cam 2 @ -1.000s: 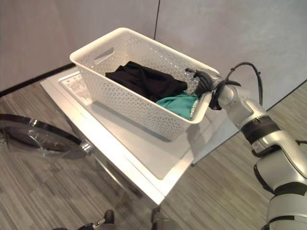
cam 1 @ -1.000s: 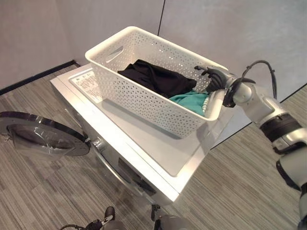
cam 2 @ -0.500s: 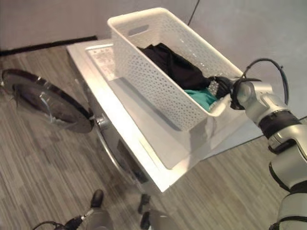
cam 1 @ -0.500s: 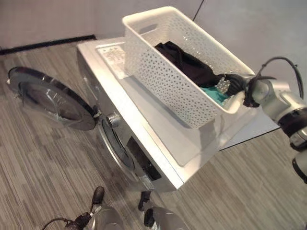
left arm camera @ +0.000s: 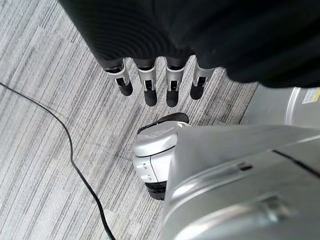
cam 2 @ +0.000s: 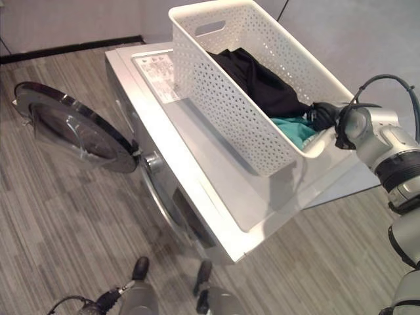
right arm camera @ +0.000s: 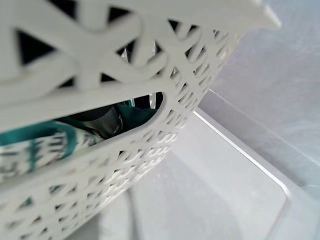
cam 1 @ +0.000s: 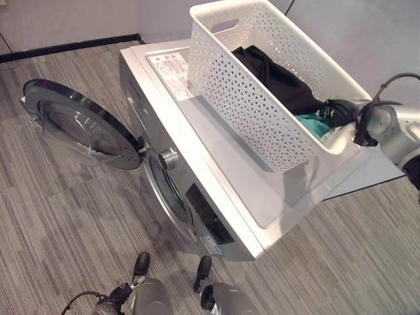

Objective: Grab the laundry basket,head to the washer,open it,put in the laundry and shut it.

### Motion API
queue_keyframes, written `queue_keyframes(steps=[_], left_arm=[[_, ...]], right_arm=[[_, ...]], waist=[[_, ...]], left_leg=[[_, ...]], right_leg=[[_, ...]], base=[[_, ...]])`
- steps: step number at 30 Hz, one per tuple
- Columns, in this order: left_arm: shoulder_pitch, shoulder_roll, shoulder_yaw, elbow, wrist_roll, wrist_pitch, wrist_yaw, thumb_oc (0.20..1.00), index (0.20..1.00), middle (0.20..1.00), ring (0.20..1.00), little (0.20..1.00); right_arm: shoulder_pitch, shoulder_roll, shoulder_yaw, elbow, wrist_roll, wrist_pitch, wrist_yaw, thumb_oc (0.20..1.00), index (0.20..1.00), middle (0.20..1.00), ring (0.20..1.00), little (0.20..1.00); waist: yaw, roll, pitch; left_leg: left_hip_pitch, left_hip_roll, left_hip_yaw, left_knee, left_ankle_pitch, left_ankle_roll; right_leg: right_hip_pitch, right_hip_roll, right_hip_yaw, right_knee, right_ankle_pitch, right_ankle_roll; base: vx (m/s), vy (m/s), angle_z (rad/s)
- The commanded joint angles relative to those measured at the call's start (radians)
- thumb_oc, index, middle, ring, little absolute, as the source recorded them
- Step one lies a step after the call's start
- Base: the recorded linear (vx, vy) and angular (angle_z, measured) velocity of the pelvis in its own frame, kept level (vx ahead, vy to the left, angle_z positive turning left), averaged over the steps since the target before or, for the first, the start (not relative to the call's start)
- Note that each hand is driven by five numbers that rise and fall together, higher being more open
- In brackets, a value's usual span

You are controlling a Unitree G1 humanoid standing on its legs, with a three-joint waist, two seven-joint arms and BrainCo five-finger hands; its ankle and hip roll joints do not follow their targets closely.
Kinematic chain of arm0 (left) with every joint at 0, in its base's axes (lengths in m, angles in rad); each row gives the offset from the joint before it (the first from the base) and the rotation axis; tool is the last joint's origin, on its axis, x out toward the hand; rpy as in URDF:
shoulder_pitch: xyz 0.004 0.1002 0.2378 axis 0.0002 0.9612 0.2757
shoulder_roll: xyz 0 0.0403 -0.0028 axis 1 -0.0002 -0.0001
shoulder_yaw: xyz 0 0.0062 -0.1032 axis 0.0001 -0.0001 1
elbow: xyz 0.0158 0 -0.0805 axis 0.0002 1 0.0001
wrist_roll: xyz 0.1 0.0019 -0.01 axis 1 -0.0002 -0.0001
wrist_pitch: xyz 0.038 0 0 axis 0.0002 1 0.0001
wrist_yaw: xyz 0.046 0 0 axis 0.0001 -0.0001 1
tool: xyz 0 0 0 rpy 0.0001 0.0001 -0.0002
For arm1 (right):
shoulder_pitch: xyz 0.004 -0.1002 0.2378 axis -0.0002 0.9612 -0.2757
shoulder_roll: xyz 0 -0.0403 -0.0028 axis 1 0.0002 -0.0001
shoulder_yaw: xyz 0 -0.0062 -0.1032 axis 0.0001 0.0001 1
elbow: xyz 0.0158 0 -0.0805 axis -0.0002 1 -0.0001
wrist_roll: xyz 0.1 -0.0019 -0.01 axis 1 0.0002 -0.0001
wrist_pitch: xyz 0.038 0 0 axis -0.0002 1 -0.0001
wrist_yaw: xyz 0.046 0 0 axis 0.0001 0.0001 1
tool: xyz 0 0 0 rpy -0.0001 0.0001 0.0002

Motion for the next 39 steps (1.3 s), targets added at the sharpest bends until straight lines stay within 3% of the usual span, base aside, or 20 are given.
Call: queue_keyframes(steps=[1,5,10,15,22,27,39], left_arm=[[-0.005,-0.008,0.011,0.006,-0.009,-0.006,0.010,1.000,1.000,1.000,1.000,1.000],[-0.016,-0.011,0.012,0.022,-0.009,-0.007,0.020,1.000,1.000,1.000,1.000,1.000],[-0.023,-0.008,0.004,0.039,-0.001,-0.010,0.019,1.000,1.000,1.000,1.000,1.000],[-0.014,-0.008,0.013,0.057,0.011,-0.016,0.014,1.000,1.000,1.000,1.000,1.000],[-0.007,-0.010,0.011,0.088,0.019,-0.021,0.021,1.000,1.000,1.000,1.000,1.000],[0.005,-0.003,0.023,0.124,0.022,-0.021,0.031,1.000,1.000,1.000,1.000,1.000],[0.011,-0.024,0.022,0.145,0.019,-0.017,0.055,1.000,1.000,1.000,1.000,1.000]], right_arm=[[0.036,0.133,0.077,0.023,0.018,0.003,-0.072,0.200,0.200,0.200,0.200,0.200],[-0.059,0.139,0.025,0.027,0.065,-0.008,-0.156,0.200,0.200,0.200,0.200,0.200],[-0.154,0.120,0.023,0.038,0.116,-0.017,-0.188,0.200,0.200,0.200,0.200,0.200],[-0.271,0.017,0.007,0.017,0.238,-0.050,-0.240,0.200,0.200,0.200,0.200,0.200],[-0.395,-0.040,-0.044,0.154,0.400,-0.097,-0.327,0.200,0.200,0.200,0.200,0.200],[-0.507,-0.023,-0.017,0.251,0.472,-0.106,-0.348,0.200,0.200,0.200,0.200,0.200],[-0.550,0.000,-0.056,0.285,0.475,-0.113,-0.422,0.200,0.200,0.200,0.200,0.200]], waist=[[0.023,-0.003,0.086],[0.015,-0.007,0.072],[0.003,-0.017,0.047],[-0.018,-0.022,0.005],[-0.038,-0.024,-0.038],[-0.054,-0.028,-0.076],[-0.072,-0.012,-0.115]], left_leg=[[-0.015,-0.017,0.014,0.029,-0.089,0.063],[-0.005,-0.016,0.030,0.030,-0.098,0.067],[0.007,-0.017,0.039,0.031,-0.102,0.070],[0.048,-0.020,0.056,0.048,-0.132,0.077],[0.077,-0.027,0.069,0.045,-0.143,0.084],[0.112,-0.027,0.094,0.035,-0.154,0.091],[0.156,-0.037,0.119,0.021,-0.170,0.104]], right_leg=[[0.036,-0.028,0.038,0.010,-0.094,0.029],[0.038,-0.029,0.049,0.008,-0.089,0.033],[0.044,-0.033,0.053,0.006,-0.086,0.036],[0.075,-0.038,0.063,0.017,-0.096,0.042],[0.089,-0.045,0.074,0.020,-0.094,0.047],[0.100,-0.045,0.090,0.018,-0.090,0.056],[0.119,-0.053,0.103,0.015,-0.083,0.068]], base=[[-0.02,0.019,-0.15],[-0.03,0.027,-0.18],[0.00,0.021,-0.11],[0.03,0.033,-0.02],[0.04,0.032,-0.06],[0.04,0.031,-0.12],[0.02,0.037,-0.12]])
